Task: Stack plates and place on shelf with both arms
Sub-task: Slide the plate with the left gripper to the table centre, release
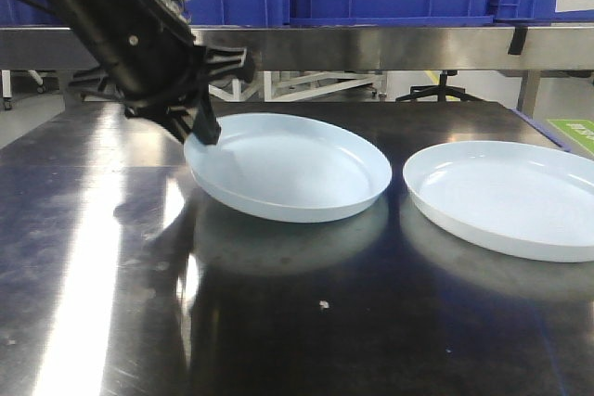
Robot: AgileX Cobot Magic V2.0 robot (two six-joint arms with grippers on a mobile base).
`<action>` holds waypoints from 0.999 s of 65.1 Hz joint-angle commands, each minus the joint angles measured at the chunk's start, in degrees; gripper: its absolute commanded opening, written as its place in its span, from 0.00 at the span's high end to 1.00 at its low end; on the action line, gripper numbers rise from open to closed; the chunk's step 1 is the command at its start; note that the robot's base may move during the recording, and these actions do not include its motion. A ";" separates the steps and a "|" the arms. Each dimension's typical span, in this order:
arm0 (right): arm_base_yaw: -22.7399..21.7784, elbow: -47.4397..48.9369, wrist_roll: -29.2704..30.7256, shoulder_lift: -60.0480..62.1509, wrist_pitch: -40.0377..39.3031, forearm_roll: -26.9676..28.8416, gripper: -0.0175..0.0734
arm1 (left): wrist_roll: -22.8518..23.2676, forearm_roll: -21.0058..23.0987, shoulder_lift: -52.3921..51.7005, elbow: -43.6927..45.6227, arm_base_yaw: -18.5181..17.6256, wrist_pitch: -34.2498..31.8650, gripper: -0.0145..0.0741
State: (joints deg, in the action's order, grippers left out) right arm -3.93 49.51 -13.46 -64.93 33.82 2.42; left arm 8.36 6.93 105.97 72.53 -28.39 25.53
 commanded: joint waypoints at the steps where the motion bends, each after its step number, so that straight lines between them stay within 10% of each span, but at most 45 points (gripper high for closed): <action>1: 0.01 2.02 0.54 0.95 -3.15 -0.05 0.18 | 0.56 0.62 -1.69 1.87 -0.47 -2.90 0.72; 10: 0.01 2.02 0.54 0.95 -2.89 -0.05 0.18 | 0.46 -0.27 -1.27 1.87 -0.47 -2.46 0.65; 25: 0.01 2.02 0.54 0.95 -2.76 -0.05 0.18 | 0.46 -3.36 -1.39 3.44 -0.47 2.81 0.22; 46: 0.01 2.02 0.54 0.95 -2.76 -0.05 0.18 | 0.46 -6.93 -8.19 6.99 0.03 7.80 0.76; 65: 0.01 2.02 0.54 0.95 -2.82 -0.05 0.18 | 0.68 -7.58 -25.10 5.77 8.63 1.52 0.74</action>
State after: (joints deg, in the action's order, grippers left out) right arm -3.93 49.51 -13.46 -64.93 34.06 2.42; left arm 8.36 0.00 88.52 77.40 -23.55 33.30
